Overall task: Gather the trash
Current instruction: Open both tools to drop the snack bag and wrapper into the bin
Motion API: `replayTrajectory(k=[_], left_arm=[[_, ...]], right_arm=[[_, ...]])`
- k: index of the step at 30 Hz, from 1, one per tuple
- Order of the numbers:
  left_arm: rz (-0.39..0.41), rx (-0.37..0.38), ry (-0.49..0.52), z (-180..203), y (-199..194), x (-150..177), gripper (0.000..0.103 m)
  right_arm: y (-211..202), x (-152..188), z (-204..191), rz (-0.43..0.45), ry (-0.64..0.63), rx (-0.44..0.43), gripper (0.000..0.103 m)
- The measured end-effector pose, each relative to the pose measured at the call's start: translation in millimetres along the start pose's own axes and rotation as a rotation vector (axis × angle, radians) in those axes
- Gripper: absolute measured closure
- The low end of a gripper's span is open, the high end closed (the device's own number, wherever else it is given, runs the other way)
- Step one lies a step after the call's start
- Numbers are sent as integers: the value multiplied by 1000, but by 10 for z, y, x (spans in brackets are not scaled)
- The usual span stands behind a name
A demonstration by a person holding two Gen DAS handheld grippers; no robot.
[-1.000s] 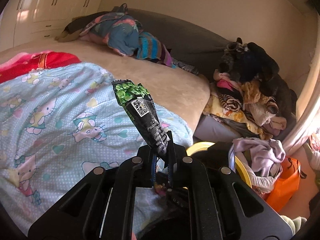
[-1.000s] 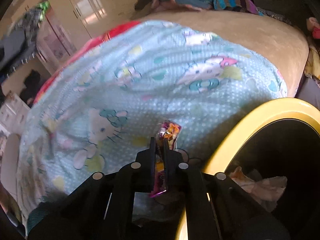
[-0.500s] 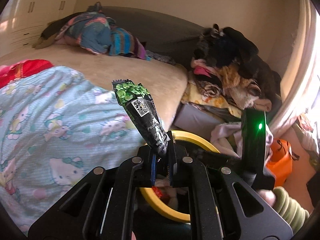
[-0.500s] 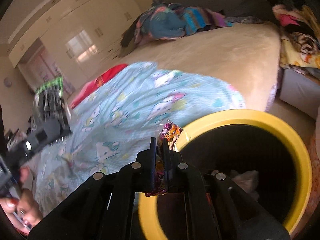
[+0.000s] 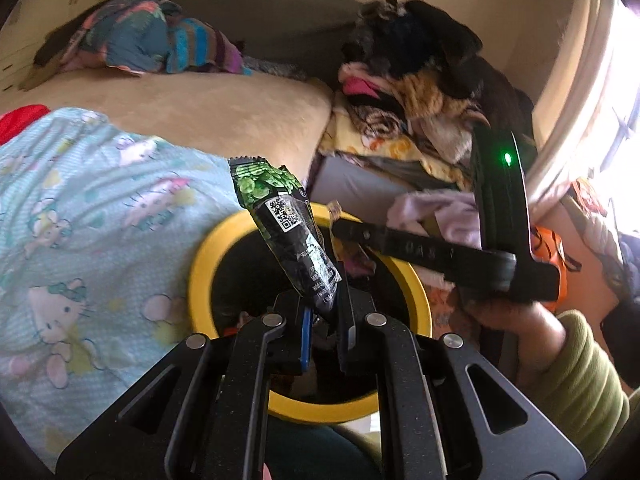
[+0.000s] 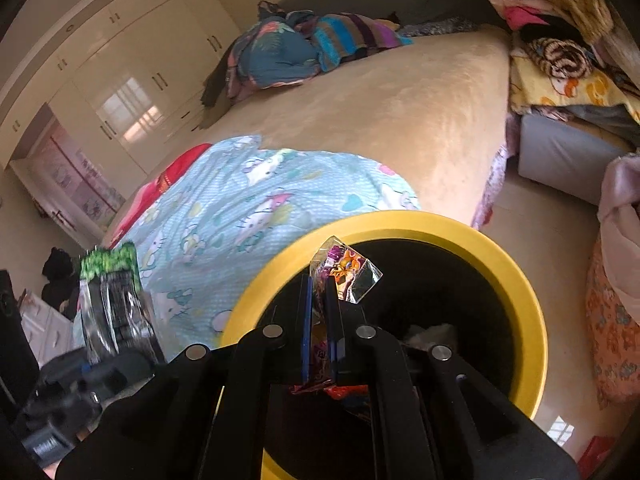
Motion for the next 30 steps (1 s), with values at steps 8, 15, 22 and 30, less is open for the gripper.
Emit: replayTrajectory(k=[8, 15, 22, 30], left_arm=[[-77, 31, 48, 211, 250, 212, 97], [-132, 27, 81, 290, 449, 337, 55], [-117, -20, 71, 163, 427, 299, 27], [-97, -59, 39, 21, 280, 235, 10]], right_arm=[[-59, 43, 248, -4, 47, 20, 96], [-87, 57, 389, -6, 90, 28, 85], [-94, 59, 440, -7, 97, 38, 58], [-135, 69, 356, -7, 65, 69, 30]])
Point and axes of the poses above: each gripper's, at about its wrist camera, not at the fingertips, and y roughly the way its jaws point, z to its right, x to its underside, the point moved 9 cm from there along y, roughly the way its jaws point, and after that the axes turned 6 degrees about -x, right-handed, at the moved point
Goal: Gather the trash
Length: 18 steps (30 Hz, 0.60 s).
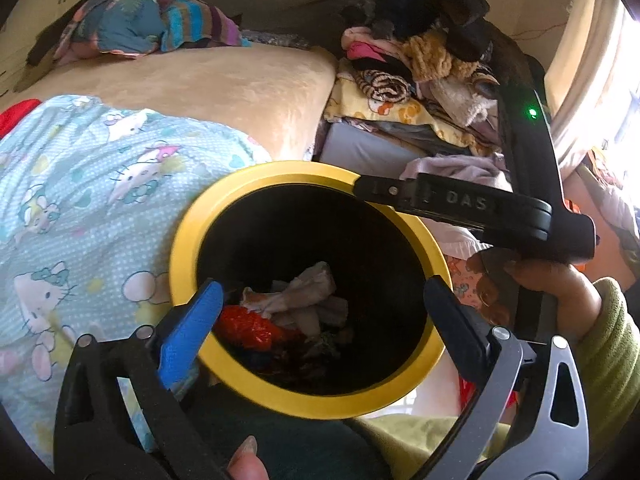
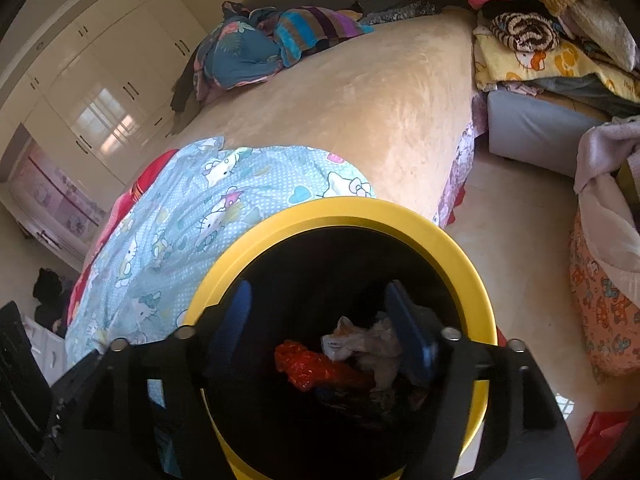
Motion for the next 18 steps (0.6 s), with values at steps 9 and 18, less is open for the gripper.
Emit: replayTrajectory(k=[9, 18], left_arm=[[43, -108, -77, -405, -312, -60, 10], [134, -256, -177, -980, -810, -13, 10]], right_arm=[[-139, 10, -297, 44, -76, 24, 13], [-165, 113, -866, 102, -209, 16, 6]])
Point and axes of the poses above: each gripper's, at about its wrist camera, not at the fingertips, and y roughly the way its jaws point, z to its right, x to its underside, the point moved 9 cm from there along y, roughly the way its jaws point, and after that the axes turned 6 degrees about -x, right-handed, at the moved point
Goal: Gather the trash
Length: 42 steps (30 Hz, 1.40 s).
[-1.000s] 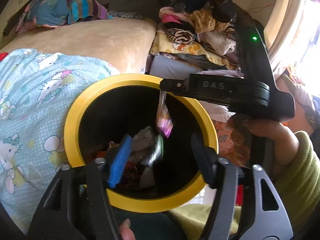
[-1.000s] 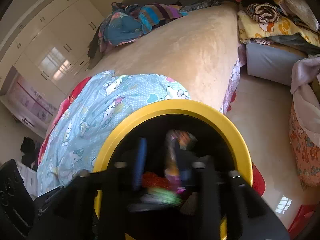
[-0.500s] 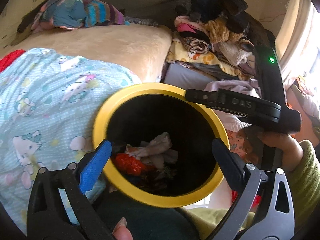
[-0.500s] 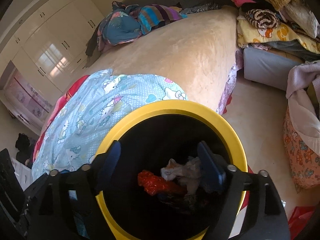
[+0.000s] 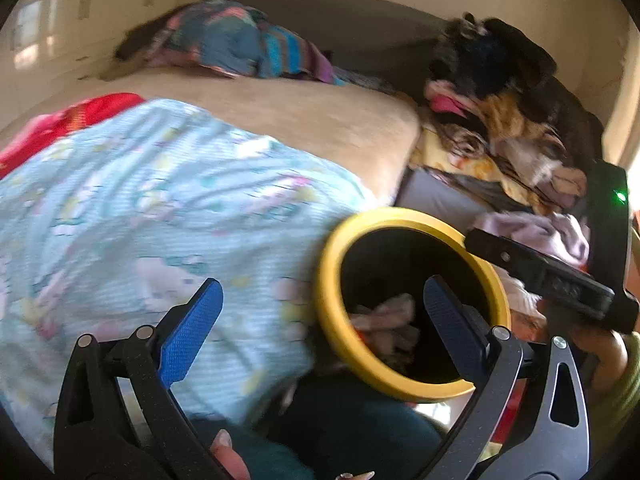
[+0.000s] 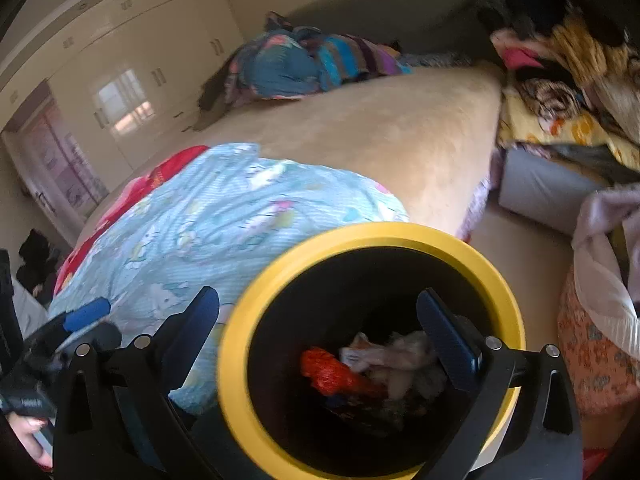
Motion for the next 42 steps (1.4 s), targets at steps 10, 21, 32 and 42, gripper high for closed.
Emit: replayTrajectory(k=[10, 21, 32, 42], left_arm=[[126, -133, -58, -667, -511, 118, 10], [268, -242, -103, -1023, -971, 308, 10], [316, -276, -92, -995, -1076, 333, 10], [322, -279, -80, -958, -1078, 331, 10]], right_arm=[[-262, 14, -702, 251, -100, -6, 6], [-713, 242, -1144, 451, -228, 63, 6], [-741, 320, -1293, 484, -317, 54, 6], [-698, 358, -1246, 472, -283, 64, 6]])
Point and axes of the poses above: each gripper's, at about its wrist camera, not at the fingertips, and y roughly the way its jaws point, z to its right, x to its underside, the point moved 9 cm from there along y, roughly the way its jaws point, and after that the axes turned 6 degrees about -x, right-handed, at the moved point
